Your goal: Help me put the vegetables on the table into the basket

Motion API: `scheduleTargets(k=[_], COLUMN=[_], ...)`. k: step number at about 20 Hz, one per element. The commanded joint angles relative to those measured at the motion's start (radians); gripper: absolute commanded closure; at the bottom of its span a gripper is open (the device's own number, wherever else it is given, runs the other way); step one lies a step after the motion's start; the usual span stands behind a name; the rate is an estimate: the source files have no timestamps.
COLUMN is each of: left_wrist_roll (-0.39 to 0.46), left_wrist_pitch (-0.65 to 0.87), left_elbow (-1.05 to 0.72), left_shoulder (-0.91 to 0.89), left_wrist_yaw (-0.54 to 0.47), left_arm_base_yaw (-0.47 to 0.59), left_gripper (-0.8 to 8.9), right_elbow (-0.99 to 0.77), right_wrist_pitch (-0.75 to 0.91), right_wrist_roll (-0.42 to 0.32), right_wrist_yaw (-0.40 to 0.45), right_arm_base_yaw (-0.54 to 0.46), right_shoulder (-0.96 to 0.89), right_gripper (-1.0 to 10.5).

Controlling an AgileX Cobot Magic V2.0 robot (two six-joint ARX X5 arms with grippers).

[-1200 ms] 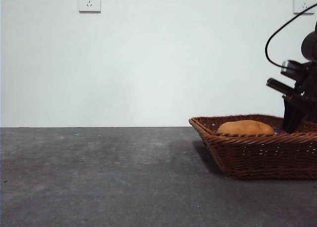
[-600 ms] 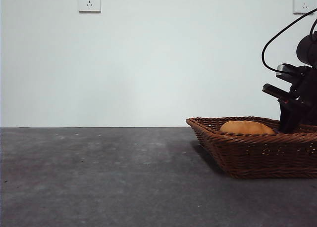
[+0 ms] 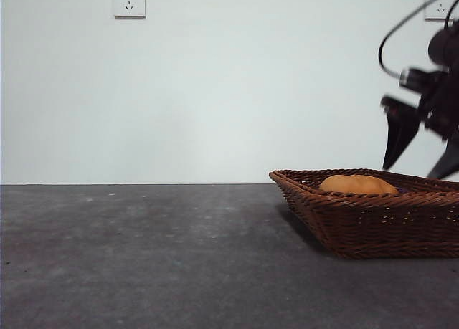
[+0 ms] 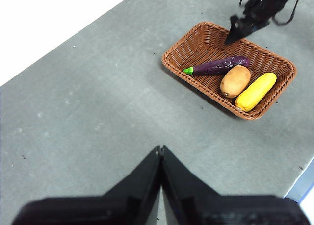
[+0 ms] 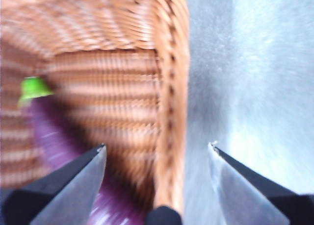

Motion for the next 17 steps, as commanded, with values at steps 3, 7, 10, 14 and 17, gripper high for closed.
scheduleTargets(k=[3, 7, 10, 14, 17], left_wrist_roll=[-0.004, -0.001, 0.019, 0.023, 0.02], left_wrist_pitch=[0.003, 0.003, 0.003, 0.003, 0.002], left_elbow=[-0.004, -0.004, -0.004, -0.004, -0.004], left_shoulder=[0.003, 0.003, 0.003, 0.003, 0.005], left_wrist_yaw=[-0.002, -0.002, -0.002, -0.002, -0.001], left_arm_base_yaw=[0.002, 0.002, 0.002, 0.002, 0.002], left_gripper=[8.21, 8.21, 8.21, 8.21, 8.21], right_elbow=[0.106, 0.126, 0.127, 0.126, 0.123], right_wrist_pitch=[-0.193, -0.424, -0.562, -0.695, -0.729], right_wrist_roll=[-0.006, -0.003, -0.004, -0.011, -0.039], right_wrist_yaw=[0.011, -0.013, -0.015, -0.015, -0.015], right_arm_base_yaw=[0.001, 0.012, 0.027, 0.049, 0.049], right_shoulder=[-0.217, -0.481, -0.658, -0.846, -0.946], right_gripper=[6.1, 7.8, 8.6, 8.9, 9.6])
